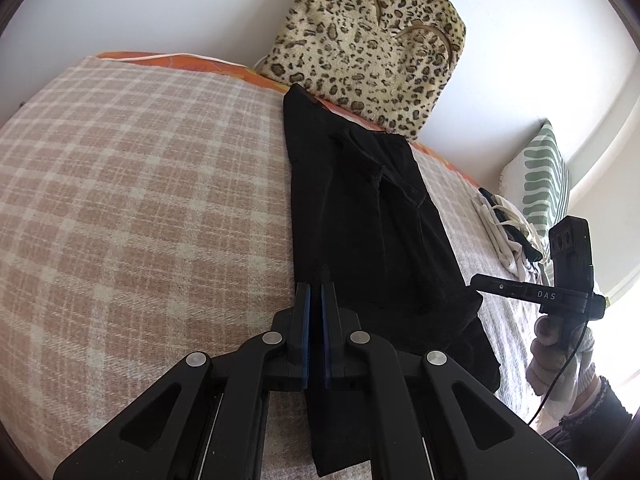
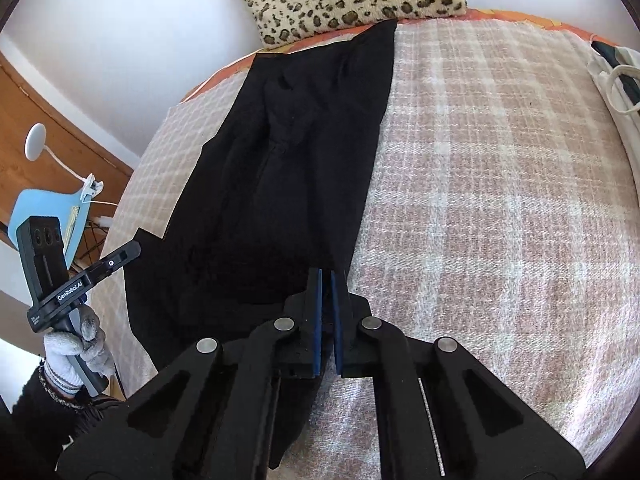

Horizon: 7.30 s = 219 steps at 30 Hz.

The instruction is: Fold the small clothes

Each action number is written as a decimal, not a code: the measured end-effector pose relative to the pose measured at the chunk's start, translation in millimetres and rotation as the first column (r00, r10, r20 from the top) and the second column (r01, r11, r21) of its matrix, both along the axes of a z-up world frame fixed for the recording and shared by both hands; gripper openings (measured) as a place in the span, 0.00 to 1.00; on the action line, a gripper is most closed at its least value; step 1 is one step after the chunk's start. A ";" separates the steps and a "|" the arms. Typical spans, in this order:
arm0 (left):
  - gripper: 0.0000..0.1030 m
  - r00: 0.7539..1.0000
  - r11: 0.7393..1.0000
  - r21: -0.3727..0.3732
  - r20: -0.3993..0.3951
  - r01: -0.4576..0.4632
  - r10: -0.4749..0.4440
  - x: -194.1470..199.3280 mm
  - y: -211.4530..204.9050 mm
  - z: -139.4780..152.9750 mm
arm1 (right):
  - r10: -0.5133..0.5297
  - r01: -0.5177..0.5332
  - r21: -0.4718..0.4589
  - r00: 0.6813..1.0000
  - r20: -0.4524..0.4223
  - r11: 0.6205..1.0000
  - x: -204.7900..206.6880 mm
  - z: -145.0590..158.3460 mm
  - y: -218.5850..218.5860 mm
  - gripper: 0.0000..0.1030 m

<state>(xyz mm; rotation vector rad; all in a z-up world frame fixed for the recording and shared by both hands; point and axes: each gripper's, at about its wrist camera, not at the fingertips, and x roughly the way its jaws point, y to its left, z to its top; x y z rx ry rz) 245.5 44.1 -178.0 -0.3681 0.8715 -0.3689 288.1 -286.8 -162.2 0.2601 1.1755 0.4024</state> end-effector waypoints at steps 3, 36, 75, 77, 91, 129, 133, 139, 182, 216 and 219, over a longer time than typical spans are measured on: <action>0.03 1.000 1.000 -0.003 -0.001 0.003 -0.003 2.7 -0.5 -0.3 | -0.027 0.026 0.030 1.000 0.016 0.999 1.3 6.1 -8.8 0.06; 0.29 0.999 1.000 0.006 -0.034 -0.026 0.026 -0.6 9.8 -3.7 | 0.451 -0.431 -0.170 0.886 0.110 0.886 -25.0 14.0 99.7 0.46; 0.10 1.000 1.000 0.008 -0.004 0.016 -0.016 2.8 -1.3 -5.0 | 0.425 -0.423 -0.073 0.905 0.013 0.903 28.0 -17.5 172.4 0.05; 0.13 1.000 1.000 0.005 -0.008 0.002 -0.002 2.6 1.3 -4.6 | 0.427 -0.426 -0.047 0.904 0.015 0.904 27.4 -20.1 173.2 0.05; 0.25 0.999 0.999 -0.011 -0.012 -0.034 0.034 1.9 13.1 2.8 | 0.401 -0.403 0.040 0.915 0.054 0.914 34.1 1.9 153.8 0.05; 0.11 0.999 0.988 0.151 0.014 0.027 -0.030 8.2 -15.6 -9.3 | 0.183 -0.174 -0.089 0.977 0.105 0.981 10.7 35.7 68.4 0.29; 0.13 1.000 0.990 0.140 0.007 -0.017 0.016 9.8 -8.7 -5.4 | 0.192 -0.180 -0.144 0.979 0.073 0.973 -7.9 19.7 52.6 0.30; 0.14 0.996 0.979 0.201 0.083 -0.029 0.013 1.8 -14.4 16.4 | 0.240 -0.175 -0.419 0.965 0.107 0.891 -29.3 -11.6 61.2 0.38; 0.64 0.983 0.988 0.147 0.171 0.043 -0.068 140.7 4.1 91.1 | -0.001 0.019 -0.062 0.957 0.289 0.998 71.0 74.6 -13.2 0.75; 0.39 0.993 0.993 0.019 -0.007 0.120 -0.120 307.1 -26.9 -0.7 | -0.015 0.008 0.114 0.998 0.062 0.993 271.5 -38.4 -19.5 0.41; 0.18 0.989 0.989 0.030 -0.017 0.148 -0.147 308.7 -34.2 -1.8 | -0.006 -0.001 0.111 0.998 0.064 0.994 271.8 -36.9 -15.7 0.27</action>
